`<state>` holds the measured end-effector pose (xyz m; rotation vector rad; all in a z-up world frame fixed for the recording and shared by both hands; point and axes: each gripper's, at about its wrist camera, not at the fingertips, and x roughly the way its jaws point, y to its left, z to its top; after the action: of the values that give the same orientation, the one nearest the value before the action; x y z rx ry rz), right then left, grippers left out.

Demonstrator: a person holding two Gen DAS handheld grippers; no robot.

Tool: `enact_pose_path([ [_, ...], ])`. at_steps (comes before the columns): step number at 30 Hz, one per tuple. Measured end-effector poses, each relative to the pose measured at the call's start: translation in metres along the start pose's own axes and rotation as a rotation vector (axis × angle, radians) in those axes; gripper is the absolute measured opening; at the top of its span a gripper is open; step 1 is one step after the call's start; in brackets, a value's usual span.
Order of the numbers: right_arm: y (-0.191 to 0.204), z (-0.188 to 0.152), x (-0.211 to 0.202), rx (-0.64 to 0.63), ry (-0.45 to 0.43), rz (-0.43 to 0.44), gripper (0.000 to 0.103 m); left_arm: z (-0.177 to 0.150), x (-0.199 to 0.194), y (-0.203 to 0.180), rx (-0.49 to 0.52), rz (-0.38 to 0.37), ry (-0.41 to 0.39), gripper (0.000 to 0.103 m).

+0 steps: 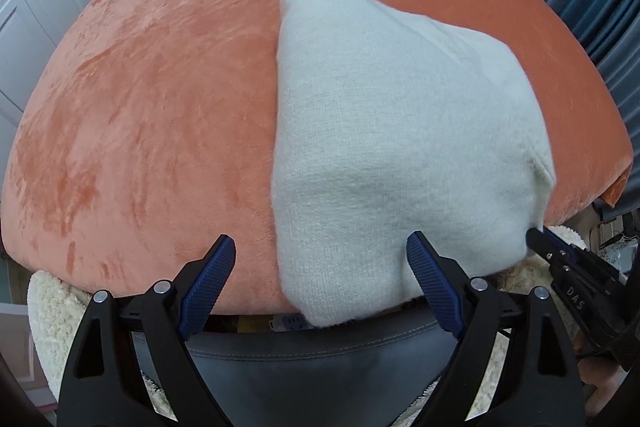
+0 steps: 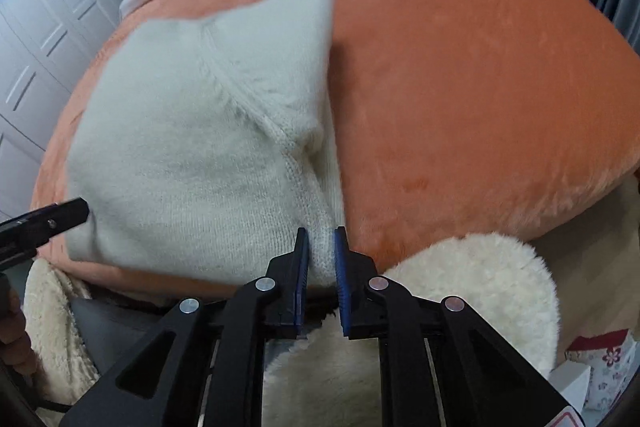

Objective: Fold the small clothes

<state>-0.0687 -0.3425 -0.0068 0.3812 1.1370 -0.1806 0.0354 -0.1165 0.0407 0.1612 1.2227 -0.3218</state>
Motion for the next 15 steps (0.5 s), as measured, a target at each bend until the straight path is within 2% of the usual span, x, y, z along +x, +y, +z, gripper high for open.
enact_pose_path([
  [3,-0.001,0.007,-0.022,0.032,-0.060,0.039,0.021,0.005,-0.003,0.000,-0.004,-0.042,-0.017,0.086],
  [4,-0.002,0.010,-0.026,0.045,-0.074,0.048,0.029,0.008,-0.003,0.000,-0.012,-0.061,-0.023,0.087],
  [6,-0.007,0.018,-0.035,0.080,-0.114,0.078,0.052,0.018,-0.002,0.001,-0.033,-0.074,-0.026,0.088],
  [8,-0.014,0.028,-0.034,0.110,-0.114,0.117,0.058,0.028,0.003,0.001,-0.052,-0.094,-0.024,0.090],
  [11,-0.019,0.042,-0.020,0.131,-0.085,0.168,0.062,0.042,0.015,0.000,-0.067,-0.099,0.000,0.090],
  [15,-0.008,0.049,0.007,0.116,-0.021,0.163,0.063,0.051,0.028,-0.002,-0.085,-0.109,0.020,0.093],
])
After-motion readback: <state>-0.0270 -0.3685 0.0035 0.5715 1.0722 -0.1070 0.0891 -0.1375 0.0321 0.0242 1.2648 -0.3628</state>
